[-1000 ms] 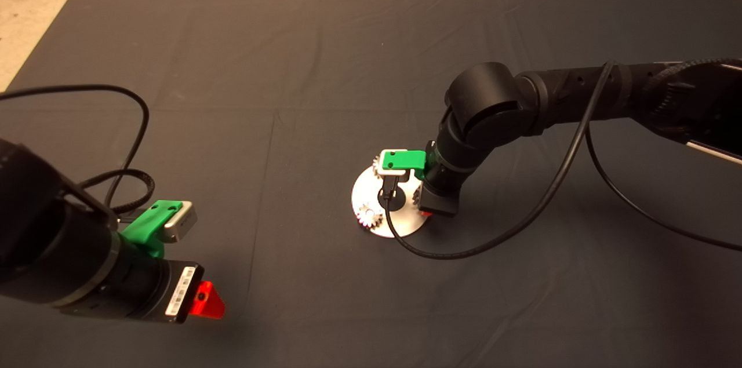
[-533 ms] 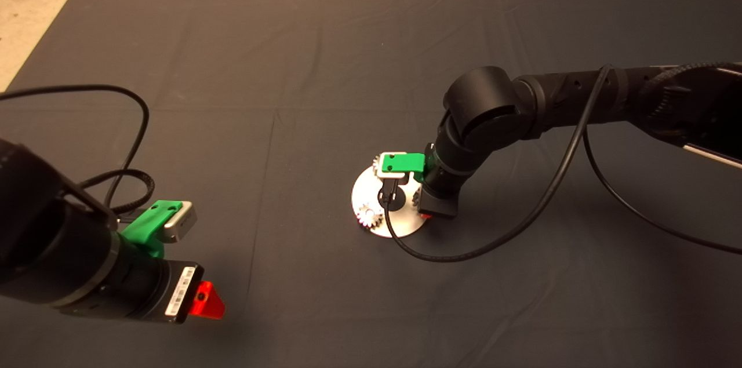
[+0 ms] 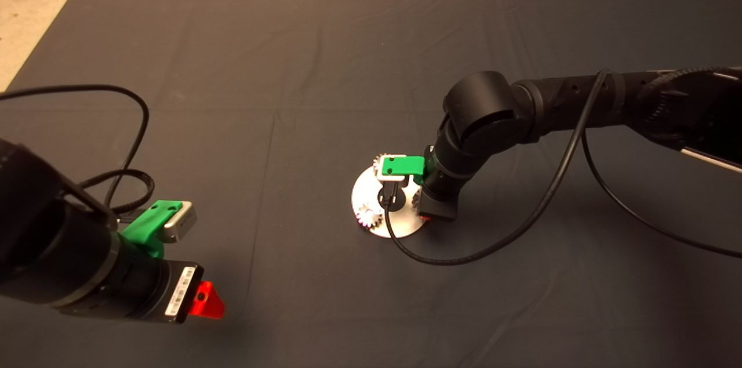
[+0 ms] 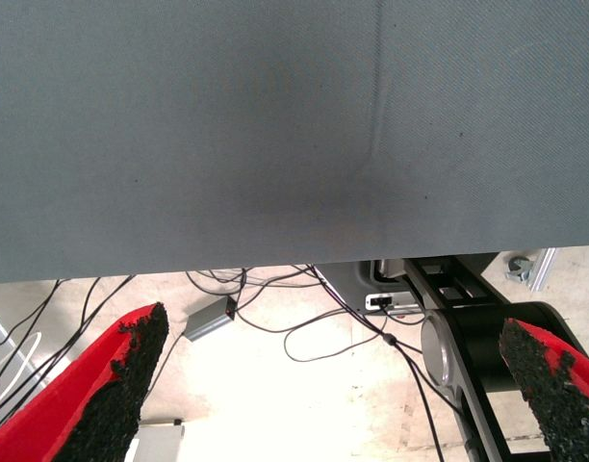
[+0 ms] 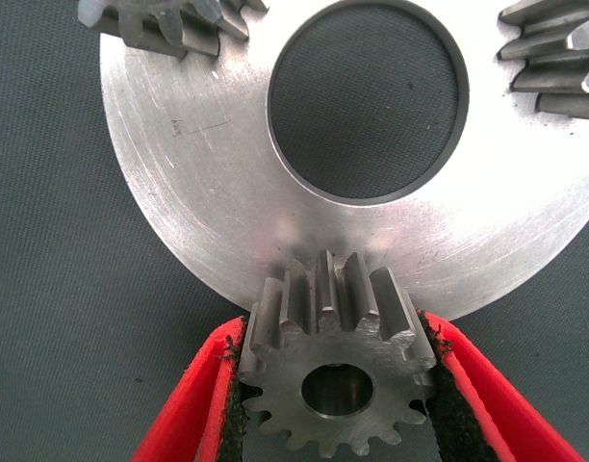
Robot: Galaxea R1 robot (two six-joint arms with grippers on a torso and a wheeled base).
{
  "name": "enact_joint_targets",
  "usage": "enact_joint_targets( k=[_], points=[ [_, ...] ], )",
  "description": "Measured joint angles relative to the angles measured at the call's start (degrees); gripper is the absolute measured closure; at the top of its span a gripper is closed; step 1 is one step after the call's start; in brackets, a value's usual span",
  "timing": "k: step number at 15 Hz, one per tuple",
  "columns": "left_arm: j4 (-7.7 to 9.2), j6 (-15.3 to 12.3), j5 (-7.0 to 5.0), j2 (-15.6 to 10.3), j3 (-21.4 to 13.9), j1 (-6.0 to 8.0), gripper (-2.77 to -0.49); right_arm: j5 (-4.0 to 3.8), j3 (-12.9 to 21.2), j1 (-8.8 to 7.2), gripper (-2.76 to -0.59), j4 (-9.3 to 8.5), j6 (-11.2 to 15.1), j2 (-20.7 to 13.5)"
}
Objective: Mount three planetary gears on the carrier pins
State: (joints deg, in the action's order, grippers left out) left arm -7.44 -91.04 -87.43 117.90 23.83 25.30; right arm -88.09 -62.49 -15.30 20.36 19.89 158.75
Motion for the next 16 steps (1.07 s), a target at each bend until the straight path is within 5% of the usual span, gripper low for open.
enact_joint_targets(
  k=[10, 16],
  points=[
    [0.0, 0.0, 0.0, 0.0, 0.0, 0.0, -2.48, 0.2, -0.3, 0.23, -1.18, 0.65, -0.4, 0.0],
    [0.0, 0.0, 0.0, 0.0, 0.0, 0.0, -2.48, 0.28, -0.3, 0.2, -1.44, 0.67, -0.4, 0.0]
  ],
)
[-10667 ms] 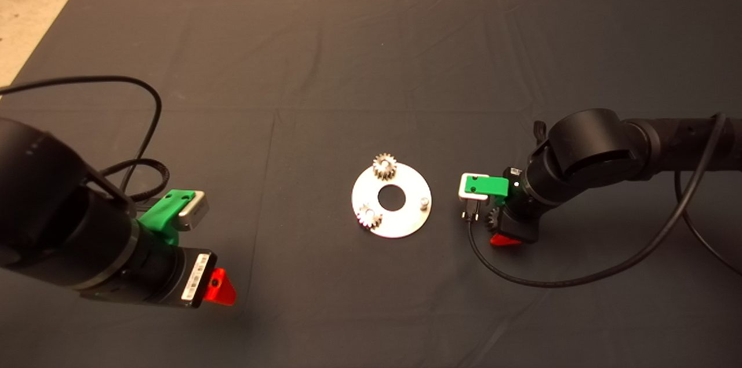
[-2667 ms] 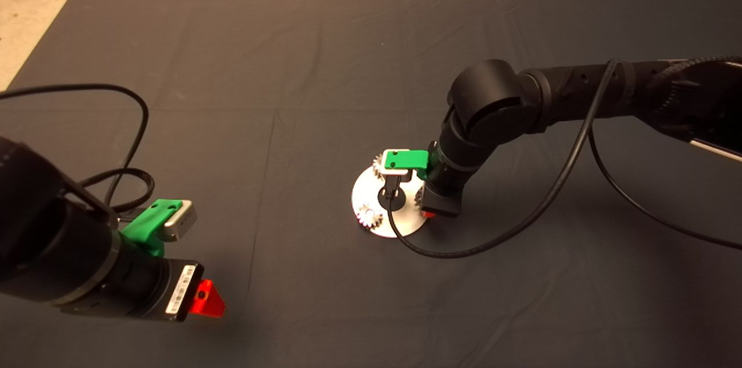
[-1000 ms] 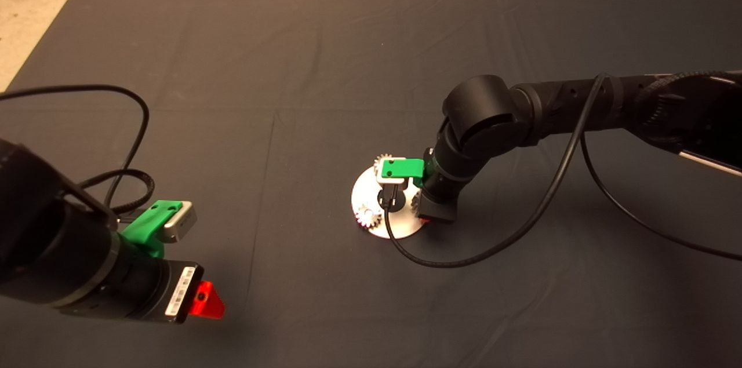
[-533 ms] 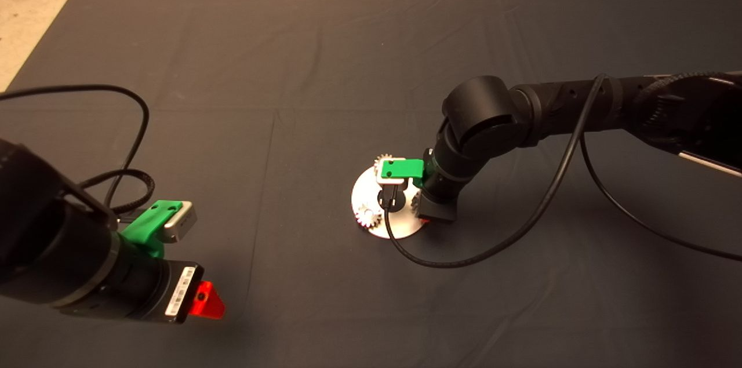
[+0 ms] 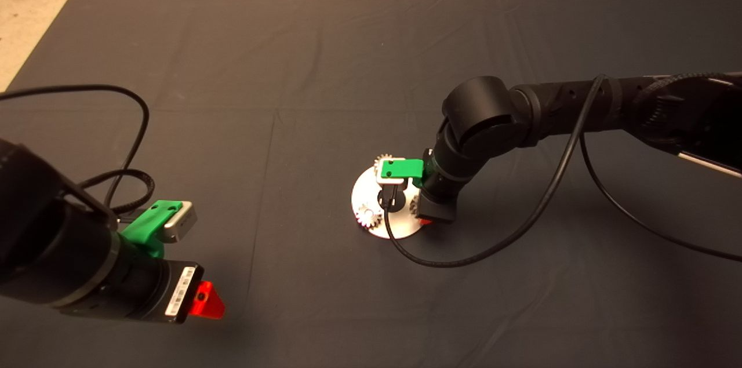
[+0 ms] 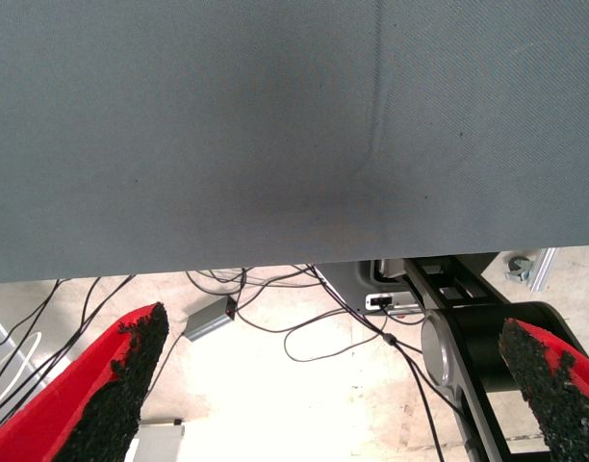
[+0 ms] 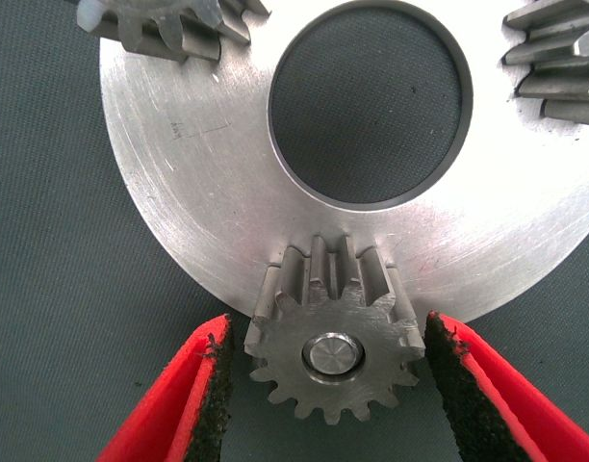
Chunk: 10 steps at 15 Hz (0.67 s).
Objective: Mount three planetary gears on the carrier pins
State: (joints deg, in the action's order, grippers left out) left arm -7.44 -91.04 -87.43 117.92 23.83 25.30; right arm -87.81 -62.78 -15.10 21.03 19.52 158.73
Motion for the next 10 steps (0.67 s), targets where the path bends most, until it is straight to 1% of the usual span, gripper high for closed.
enact_joint_targets(
  k=[1, 2, 4, 6, 7, 8, 9, 10],
  points=[
    [0.0, 0.0, 0.0, 0.0, 0.0, 0.0, -2.48, 0.0, 0.0, -0.01, -1.47, 0.0, 0.0, 0.0],
    [0.0, 0.0, 0.0, 0.0, 0.0, 0.0, -2.48, 0.02, 0.0, -0.01, -1.56, -0.02, 0.0, 0.0],
    [0.0, 0.0, 0.0, 0.0, 0.0, 0.0, -2.48, 0.11, 0.5, -0.05, -1.6, 0.0, 0.0, -0.3],
    [0.0, 0.0, 0.0, 0.0, 0.0, 0.0, -2.48, 0.13, 2.3, -0.21, -1.74, -0.02, 0.0, -0.8],
    [0.0, 0.0, 0.0, 0.0, 0.0, 0.0, -2.48, 0.16, 3.3, -0.34, -1.74, -0.02, 0.0, -1.2],
    [0.0, 0.0, 0.0, 0.0, 0.0, 0.0, -2.48, 0.16, 4.5, -0.53, -1.75, 0.07, 0.1, -2.0],
    [0.0, 0.0, 0.01, 0.0, 0.0, 0.0, -2.48, 0.18, 5.8, -0.87, -1.87, 0.03, 0.2, -2.8],
    [0.0, 0.0, 0.02, 0.0, 0.0, 0.0, -2.48, 0.21, 7.1, -1.22, -1.89, 0.02, 0.2, -3.8]
  ],
)
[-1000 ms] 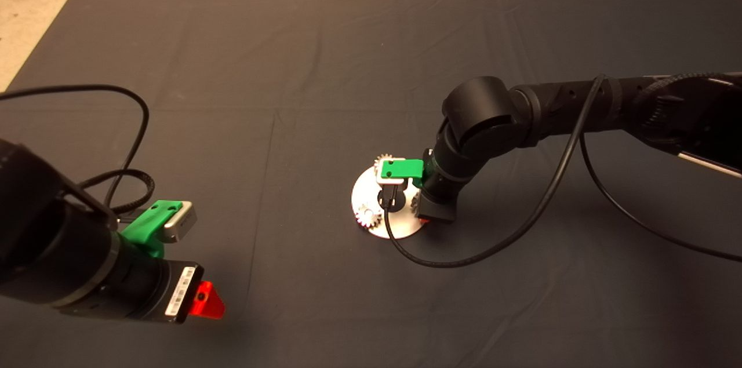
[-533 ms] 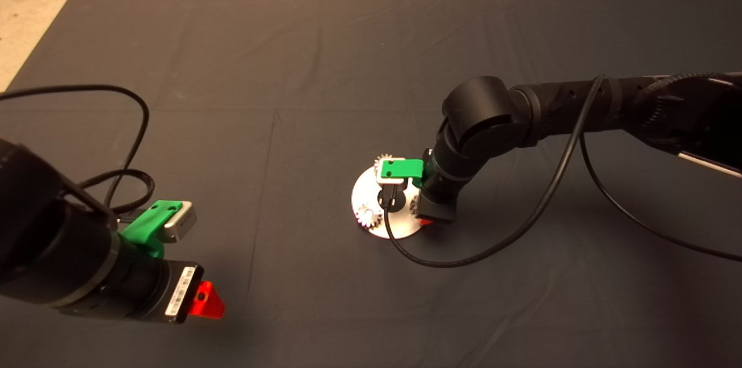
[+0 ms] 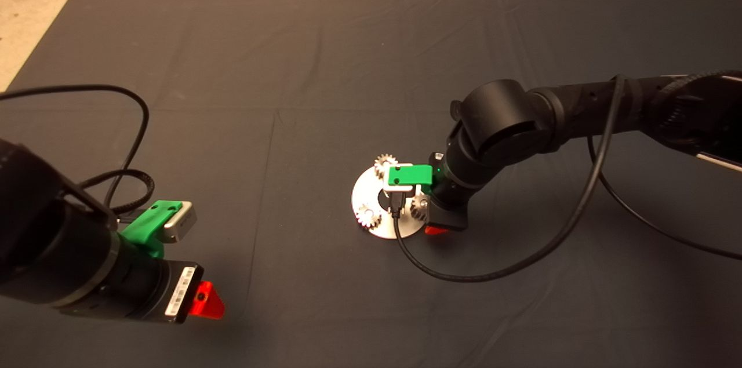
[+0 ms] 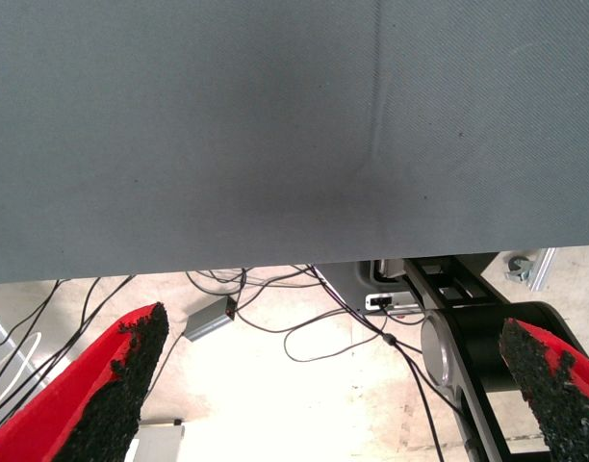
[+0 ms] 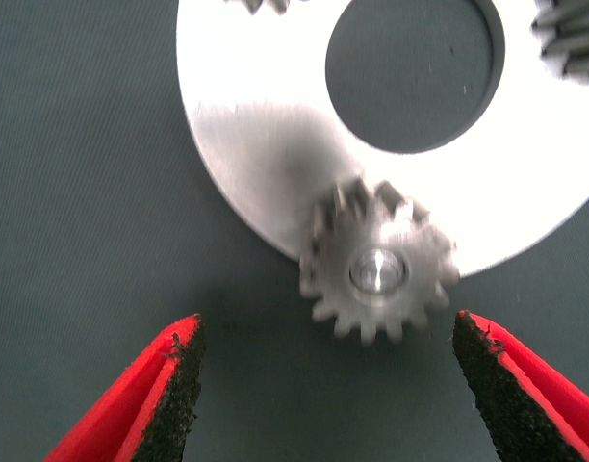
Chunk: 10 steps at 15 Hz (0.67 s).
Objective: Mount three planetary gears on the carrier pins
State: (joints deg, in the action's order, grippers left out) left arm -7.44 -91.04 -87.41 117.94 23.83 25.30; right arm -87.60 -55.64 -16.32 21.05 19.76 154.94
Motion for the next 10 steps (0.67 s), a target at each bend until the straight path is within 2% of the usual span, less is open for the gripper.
enact_joint_targets(
  k=[2, 4, 5, 6, 8, 10],
  points=[
    [0.0, 0.0, -0.02, 0.0, 0.0, 0.0, -2.48, 0.12, 2.4, -0.54, -1.92, -0.09, 0.2, -2.9],
    [0.0, 0.0, -0.02, 0.0, 0.0, 0.0, -2.48, 0.29, 5.3, -1.04, -2.02, -0.29, 0.7, -7.8],
    [0.0, 0.0, -0.02, 0.2, -0.1, 0.0, -2.5, 0.32, 7.2, -1.26, -2.06, -0.46, 1.1, -11.4],
    [0.06, 0.0, -0.05, 0.2, -0.3, 0.0, -2.61, 0.2, 9.3, -1.35, -2.17, -0.59, 1.3, -15.6],
    [0.3, 0.0, -0.05, 0.4, -0.6, 0.0, -2.62, -0.33, 13.4, -1.35, -2.17, -1.3, 1.9, -22.8],
    [0.37, 0.0, 0.0, 0.6, -0.6, 0.0, -2.74, -0.04, 17.7, -1.79, -2.31, -3.54, 2.7, -29.2]
  ],
)
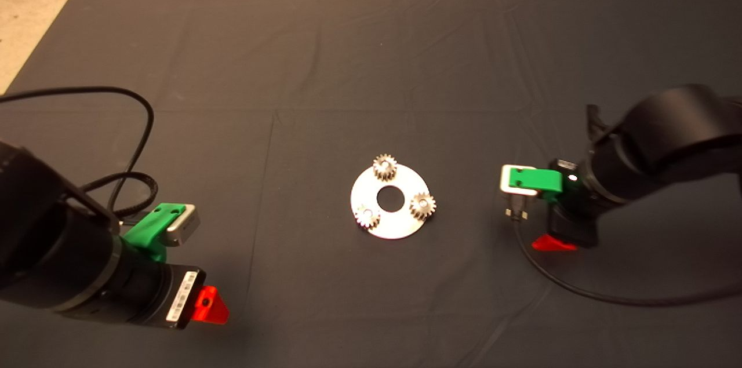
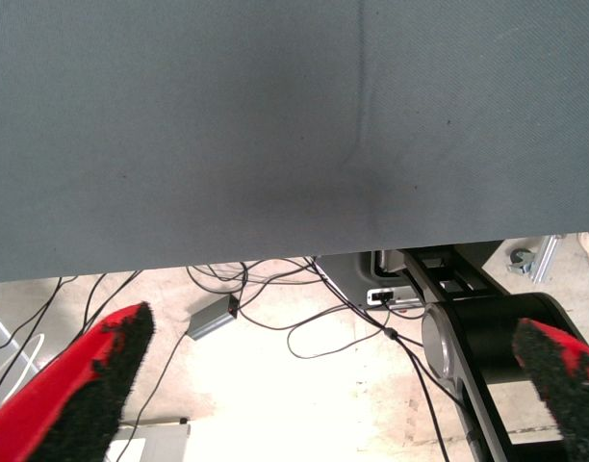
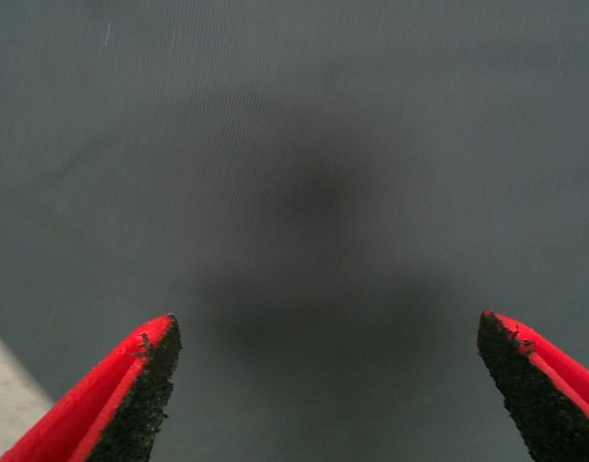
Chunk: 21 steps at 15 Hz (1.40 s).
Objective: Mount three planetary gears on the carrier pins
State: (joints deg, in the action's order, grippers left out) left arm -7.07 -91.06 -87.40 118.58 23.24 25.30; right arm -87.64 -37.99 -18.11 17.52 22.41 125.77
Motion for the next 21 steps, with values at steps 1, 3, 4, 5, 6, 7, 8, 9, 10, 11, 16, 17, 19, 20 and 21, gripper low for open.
enact_joint_targets(
  k=[1, 3, 4, 5, 6, 7, 8, 9, 10, 11, 16, 17, 19, 20, 21],
  points=[
    [0.07, 0.0, -0.05, 0.0, 0.0, 0.0, -2.77, 0.01, 1.4, -0.68, -2.32, -1.14, 0.5, -3.4],
    [0.22, -0.1, -0.05, 0.5, -0.2, 0.0, -2.77, -0.16, 3.1, -2.08, -2.44, -3.13, 2.1, -8.9],
    [0.22, -0.2, 0.0, 1.3, -0.5, 0.0, -2.77, -0.31, 3.8, -2.38, -2.47, -4.2, 4.1, -10.7],
    [0.22, -0.2, 0.0, 2.3, -0.7, 0.0, -2.77, -0.36, 4.7, -2.51, -2.47, -5.15, 7.1, -11.8],
    [0.22, -0.8, 0.0, 3.2, -0.7, 0.0, -2.77, -0.25, 5.6, -2.7, -2.5, -6.0, 10.9, -12.3],
    [0.23, -1.3, 0.0, 3.8, -0.9, 0.0, -2.77, -0.2, 6.4, -2.89, -2.58, -6.74, 15.7, -12.7],
    [0.24, -1.7, -0.07, 4.1, -0.9, 0.0, -2.77, -0.2, 6.5, -2.94, -2.58, -6.82, 16.5, -12.8],
    [0.24, -2.2, -0.05, 4.4, -1.1, 0.0, -2.77, -0.14, 8.1, -3.39, -2.6, -8.06, 24.0, -13.2],
    [0.26, -2.6, 0.0, 4.5, -1.4, 0.0, -2.77, -0.03, 9.6, -4.0, -2.67, -9.95, 28.5, -13.7],
    [0.4, -3.0, -0.03, 4.3, -1.7, 0.0, -2.77, -0.12, 10.5, -4.75, -2.72, -12.35, 31.1, -14.2],
    [2.34, -4.7, -0.05, 1.8, -2.8, 0.0, -2.77, -0.01, 12.4, -7.61, -2.75, -20.05, 41.0, -14.6],
    [2.5, -4.7, -0.03, 1.8, -2.8, 0.0, -2.77, -0.07, 12.8, -8.06, -2.75, -20.87, 42.5, -14.6],
    [2.63, -4.5, -0.03, 2.1, -2.8, 0.0, -2.77, -0.13, 13.3, -8.6, -2.75, -21.96, 44.6, -14.7],
    [2.74, -4.5, 0.0, 2.5, -2.8, 0.0, -2.77, -0.09, 13.5, -8.91, -2.75, -22.27, 45.4, -14.7],
    [2.8, -4.5, -0.03, 2.7, -2.8, 0.0, -2.77, -0.05, 13.7, -9.23, -2.75, -22.44, 46.4, -14.7]
  ],
)
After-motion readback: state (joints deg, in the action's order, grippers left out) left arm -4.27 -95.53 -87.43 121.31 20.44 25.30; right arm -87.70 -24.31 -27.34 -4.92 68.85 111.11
